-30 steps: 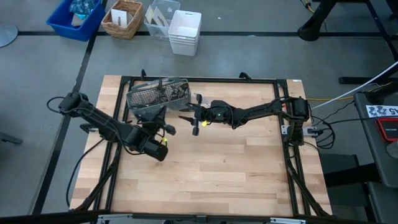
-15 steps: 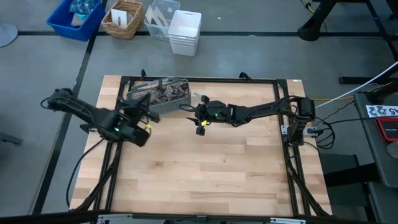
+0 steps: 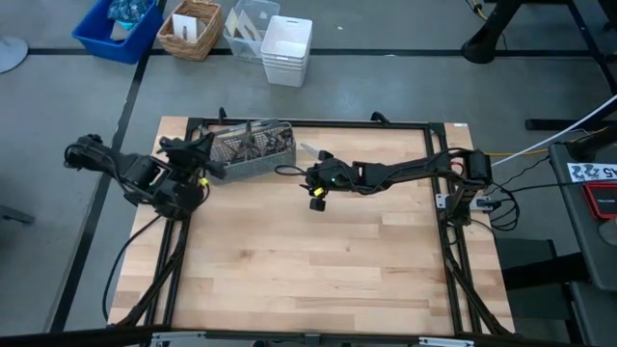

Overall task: Sort silverware
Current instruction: Put the silver table knife into the silverware rack

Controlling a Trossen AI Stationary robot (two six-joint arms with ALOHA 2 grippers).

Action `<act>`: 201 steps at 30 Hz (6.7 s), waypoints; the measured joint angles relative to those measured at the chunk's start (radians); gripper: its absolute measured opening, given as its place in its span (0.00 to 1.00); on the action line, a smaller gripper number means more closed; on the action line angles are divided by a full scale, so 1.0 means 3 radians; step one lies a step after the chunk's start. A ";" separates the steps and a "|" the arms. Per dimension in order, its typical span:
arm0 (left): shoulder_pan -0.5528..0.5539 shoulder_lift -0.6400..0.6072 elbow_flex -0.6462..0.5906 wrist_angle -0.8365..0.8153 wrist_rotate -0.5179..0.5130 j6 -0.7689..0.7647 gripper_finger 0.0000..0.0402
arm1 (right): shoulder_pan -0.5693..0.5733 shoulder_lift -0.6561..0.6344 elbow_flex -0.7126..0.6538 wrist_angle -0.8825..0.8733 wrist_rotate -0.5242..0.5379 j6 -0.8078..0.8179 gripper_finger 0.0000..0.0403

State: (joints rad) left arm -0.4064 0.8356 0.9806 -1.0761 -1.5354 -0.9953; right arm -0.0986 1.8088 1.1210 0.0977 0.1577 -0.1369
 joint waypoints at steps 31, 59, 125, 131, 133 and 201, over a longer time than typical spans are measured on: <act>0.0371 -0.0168 -0.1118 -0.0410 0.0239 -0.1359 0.00 | -0.0667 0.0001 0.0000 -0.0542 0.0082 0.0639 0.39; 0.0461 -0.0193 -0.1491 0.0228 0.0419 -0.1605 0.29 | -0.1079 0.0232 -0.0003 -0.0586 -0.0283 0.0823 0.39; -0.0284 -0.0301 -0.1432 0.0850 0.0699 -0.1041 0.25 | -0.0799 0.0807 0.0436 -0.0951 -0.0056 0.1117 0.39; -0.0283 -0.0303 -0.1432 0.0855 0.0762 -0.1043 0.25 | -0.0801 0.0807 0.0442 -0.1020 -0.0194 0.1144 0.38; -0.0283 -0.0303 -0.1432 0.0855 0.0774 -0.1043 0.25 | -0.0786 0.0807 0.0444 -0.1116 -0.0286 0.1153 0.36; -0.0283 -0.0303 -0.1433 0.0847 0.0843 -0.1018 0.25 | -0.0589 0.0776 0.1026 -0.2064 0.0023 0.1377 0.12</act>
State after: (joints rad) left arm -0.4913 0.7448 0.5507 -0.8219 -1.2825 -1.3006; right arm -0.2752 2.0415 1.4289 -0.5216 0.1647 0.2762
